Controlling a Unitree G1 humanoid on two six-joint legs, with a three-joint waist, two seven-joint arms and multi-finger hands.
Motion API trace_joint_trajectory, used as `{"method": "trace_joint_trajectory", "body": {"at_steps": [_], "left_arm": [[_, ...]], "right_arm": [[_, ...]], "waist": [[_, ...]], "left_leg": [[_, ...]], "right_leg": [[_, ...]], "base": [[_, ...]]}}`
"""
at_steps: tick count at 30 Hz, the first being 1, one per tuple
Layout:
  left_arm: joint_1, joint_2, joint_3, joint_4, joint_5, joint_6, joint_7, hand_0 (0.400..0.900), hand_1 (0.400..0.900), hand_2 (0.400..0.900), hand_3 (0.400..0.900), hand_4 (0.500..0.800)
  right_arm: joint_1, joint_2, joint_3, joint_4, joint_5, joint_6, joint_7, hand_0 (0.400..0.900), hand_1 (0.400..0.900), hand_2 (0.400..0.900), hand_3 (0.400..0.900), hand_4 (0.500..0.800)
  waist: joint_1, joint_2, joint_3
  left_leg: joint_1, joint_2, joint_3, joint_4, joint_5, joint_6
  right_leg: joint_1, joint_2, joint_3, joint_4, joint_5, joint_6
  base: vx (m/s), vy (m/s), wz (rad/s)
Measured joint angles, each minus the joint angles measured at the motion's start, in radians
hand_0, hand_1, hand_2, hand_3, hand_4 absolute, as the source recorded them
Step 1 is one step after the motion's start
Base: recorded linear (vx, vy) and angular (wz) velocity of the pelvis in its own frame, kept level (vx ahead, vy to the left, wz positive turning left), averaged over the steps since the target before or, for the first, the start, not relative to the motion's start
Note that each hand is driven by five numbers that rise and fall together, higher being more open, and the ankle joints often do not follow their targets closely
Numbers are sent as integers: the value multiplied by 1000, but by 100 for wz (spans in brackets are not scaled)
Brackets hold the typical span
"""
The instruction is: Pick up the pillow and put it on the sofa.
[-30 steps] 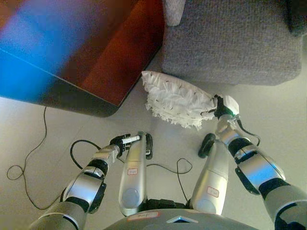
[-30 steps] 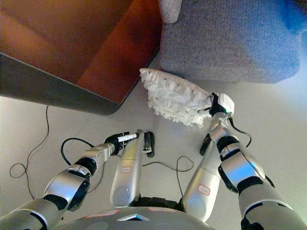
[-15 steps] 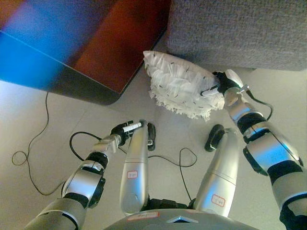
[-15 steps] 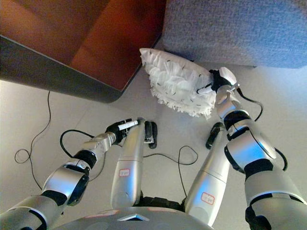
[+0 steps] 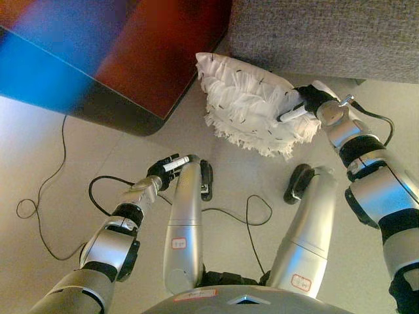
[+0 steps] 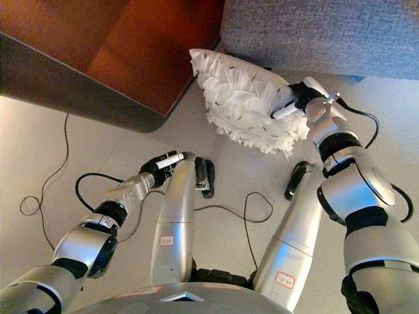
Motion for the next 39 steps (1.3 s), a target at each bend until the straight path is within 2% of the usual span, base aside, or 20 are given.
{"method": "trace_joint_trajectory", "body": {"at_steps": [13,19,24,27,32,35,39], "left_arm": [[3,10,1,0,-26,-14,-2,900,900,900,900,800],[20,-7,1,17,-26,-14,40,900,900,900,900,800],[108,-18,1,31,-18,-7,65,900,900,900,900,800],[169,-4,1,55,26,-2,76,900,900,900,900,800],[304,1,-18,90,134,87,70,900,900,900,900,800],[362,1,-16,95,173,116,67,900,900,900,900,800],[399,6,3,94,214,134,62,900,900,900,900,800]], "right_arm": [[-11,-5,1,16,-1,0,-35,400,400,400,400,500],[10,-2,0,16,-7,-15,-58,400,400,400,400,500],[80,2,1,-3,-51,-43,-67,400,400,400,400,500],[139,-10,1,-82,-65,-44,-66,400,400,400,400,500],[242,-70,1,-290,-100,-44,-42,400,400,400,400,500],[284,-118,0,-387,-101,-44,-12,400,400,400,400,500],[320,-157,0,-493,-101,-50,40,400,400,400,400,500]], "waist": [[-2,7,-4],[-7,4,-2],[-13,-3,-1],[-19,-31,5],[-24,-64,17],[-25,-91,13],[-26,-125,-9]], "left_leg": [[-22,14,-12,24,0,0],[52,35,9,-38,1,2],[244,44,53,-229,28,11],[383,43,73,-356,44,-6],[657,43,105,-599,88,-40],[814,43,117,-764,132,-57],[999,53,129,-968,202,-82]], "right_leg": [[-9,5,-1,34,-21,2],[72,-4,-27,-38,-27,6],[263,-22,-87,-224,-24,9],[400,-39,-134,-331,8,3],[656,-36,-208,-517,18,7],[799,-27,-264,-632,31,0],[957,15,-305,-773,54,-7]], "base": [[-3,-23,2],[45,-8,-10],[102,-38,-8],[200,-75,-8],[232,-108,-7],[170,-129,-7],[174,-112,-8]]}}
